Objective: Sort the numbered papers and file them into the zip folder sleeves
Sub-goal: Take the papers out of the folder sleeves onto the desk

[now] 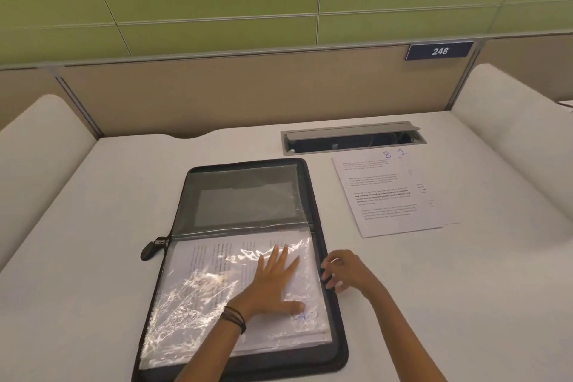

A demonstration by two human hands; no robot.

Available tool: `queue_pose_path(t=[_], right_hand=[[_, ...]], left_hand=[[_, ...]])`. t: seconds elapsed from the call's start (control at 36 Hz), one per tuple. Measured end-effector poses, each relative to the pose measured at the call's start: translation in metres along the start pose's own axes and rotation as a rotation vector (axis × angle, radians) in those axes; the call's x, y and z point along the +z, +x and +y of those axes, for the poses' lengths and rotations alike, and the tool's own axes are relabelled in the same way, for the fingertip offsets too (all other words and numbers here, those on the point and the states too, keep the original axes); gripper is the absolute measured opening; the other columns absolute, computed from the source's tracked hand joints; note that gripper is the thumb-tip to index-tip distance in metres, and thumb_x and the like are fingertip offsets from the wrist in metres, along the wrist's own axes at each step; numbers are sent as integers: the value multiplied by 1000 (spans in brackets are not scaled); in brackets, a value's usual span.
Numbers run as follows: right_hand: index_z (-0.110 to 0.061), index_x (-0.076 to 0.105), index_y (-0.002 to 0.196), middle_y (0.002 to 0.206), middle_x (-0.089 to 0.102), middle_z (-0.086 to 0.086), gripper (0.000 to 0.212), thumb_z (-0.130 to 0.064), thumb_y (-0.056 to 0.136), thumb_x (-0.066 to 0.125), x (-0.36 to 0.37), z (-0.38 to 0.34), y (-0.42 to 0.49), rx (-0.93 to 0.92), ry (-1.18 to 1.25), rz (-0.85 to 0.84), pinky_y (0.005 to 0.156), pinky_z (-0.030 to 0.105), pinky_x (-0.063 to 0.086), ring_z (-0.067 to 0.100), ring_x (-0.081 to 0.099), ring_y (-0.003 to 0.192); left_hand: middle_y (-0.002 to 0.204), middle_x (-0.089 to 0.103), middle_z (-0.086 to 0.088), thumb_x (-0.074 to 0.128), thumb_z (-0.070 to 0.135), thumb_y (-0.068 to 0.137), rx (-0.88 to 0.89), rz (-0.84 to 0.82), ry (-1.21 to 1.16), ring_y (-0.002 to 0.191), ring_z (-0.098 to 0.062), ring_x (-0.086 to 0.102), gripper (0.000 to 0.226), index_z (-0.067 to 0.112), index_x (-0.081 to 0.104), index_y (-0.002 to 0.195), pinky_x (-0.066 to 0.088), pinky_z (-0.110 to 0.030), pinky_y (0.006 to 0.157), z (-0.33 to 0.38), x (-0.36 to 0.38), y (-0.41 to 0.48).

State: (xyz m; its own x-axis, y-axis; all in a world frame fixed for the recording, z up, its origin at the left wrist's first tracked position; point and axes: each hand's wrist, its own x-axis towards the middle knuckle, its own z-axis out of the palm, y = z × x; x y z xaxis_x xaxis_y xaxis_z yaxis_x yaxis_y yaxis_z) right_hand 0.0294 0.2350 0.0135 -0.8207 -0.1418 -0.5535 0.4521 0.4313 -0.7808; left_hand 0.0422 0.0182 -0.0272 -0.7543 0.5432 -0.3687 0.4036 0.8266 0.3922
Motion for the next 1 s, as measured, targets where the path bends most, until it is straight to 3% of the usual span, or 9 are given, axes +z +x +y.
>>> queue_pose_path(t=[0.19, 0.31, 0.36, 0.44, 0.5, 0.56, 0.72, 0.83, 1.0], right_hand=[[-10, 58, 85, 81, 67, 10, 10, -14, 93, 53, 6, -9, 1, 12, -49, -32, 55, 25, 55, 16, 65, 58], [-8, 57, 87, 80, 67, 10, 6, -12, 92, 55, 6, -11, 2, 30, -70, -58, 53, 24, 53, 17, 66, 60], [-7, 57, 88, 79, 67, 9, 5, -11, 91, 55, 5, -11, 2, 36, -67, -60, 53, 25, 54, 17, 67, 60], [-5, 57, 92, 80, 68, 9, 7, -12, 92, 54, 4, -14, 1, 45, -64, -56, 53, 25, 54, 18, 67, 60], [-6, 57, 94, 81, 67, 9, 10, -15, 93, 54, 2, -18, 0, 46, -73, -47, 52, 24, 53, 17, 66, 60], [-6, 58, 97, 78, 66, 7, 13, -17, 94, 53, 1, -22, -1, 31, -94, -25, 50, 23, 51, 16, 64, 58], [-14, 59, 108, 71, 68, 4, 18, -12, 98, 44, -10, -33, -5, -77, -129, -77, 50, 21, 51, 12, 58, 49], [-25, 54, 120, 91, 73, 5, 32, -6, 95, 49, -14, -39, -12, -180, -108, -286, 54, 22, 54, 15, 66, 59], [-7, 67, 103, 93, 74, 3, 16, -15, 91, 59, -4, -55, -10, -351, -4, -232, 57, 23, 55, 20, 71, 72]], left_hand=[[140, -50, 7, 39, 86, 60, 101, -7, 51, 126, -16, -50, 113, 41, -34, 134, -37, -46, 96, 14, 20, -24], [145, -43, 10, 53, 72, 76, 137, 31, 23, 130, -11, -45, 105, 43, -27, 138, -38, -40, 100, 16, 18, -29], [153, -28, 10, 53, 65, 82, 150, 38, -31, 138, -7, -32, 94, 41, -13, 145, -29, -34, 107, 19, 12, -31], [156, 17, 12, 54, 51, 89, 148, 93, -166, 143, -4, 12, 64, 36, 28, 145, -3, -24, 116, 22, -2, -37], [143, 45, 10, 56, 40, 91, 122, 159, -199, 129, -5, 41, 38, 27, 56, 128, 20, -17, 110, 23, -14, -40], [127, 60, 10, 58, 33, 91, 86, 227, -225, 112, -5, 54, 23, 22, 68, 109, 36, -15, 101, 23, -24, -42], [96, 66, 12, 66, 36, 85, 20, 408, -276, 81, 5, 57, 14, 23, 69, 89, 41, -4, 80, 21, -48, -42], [97, 64, 13, 63, 37, 87, 3, 560, -224, 84, 1, 58, 15, 23, 69, 89, 46, -12, 82, 23, -64, -45], [90, 68, 8, 73, 22, 81, 133, 863, 35, 77, -6, 64, 9, 23, 69, 89, 56, -21, 69, 30, -82, -45]])
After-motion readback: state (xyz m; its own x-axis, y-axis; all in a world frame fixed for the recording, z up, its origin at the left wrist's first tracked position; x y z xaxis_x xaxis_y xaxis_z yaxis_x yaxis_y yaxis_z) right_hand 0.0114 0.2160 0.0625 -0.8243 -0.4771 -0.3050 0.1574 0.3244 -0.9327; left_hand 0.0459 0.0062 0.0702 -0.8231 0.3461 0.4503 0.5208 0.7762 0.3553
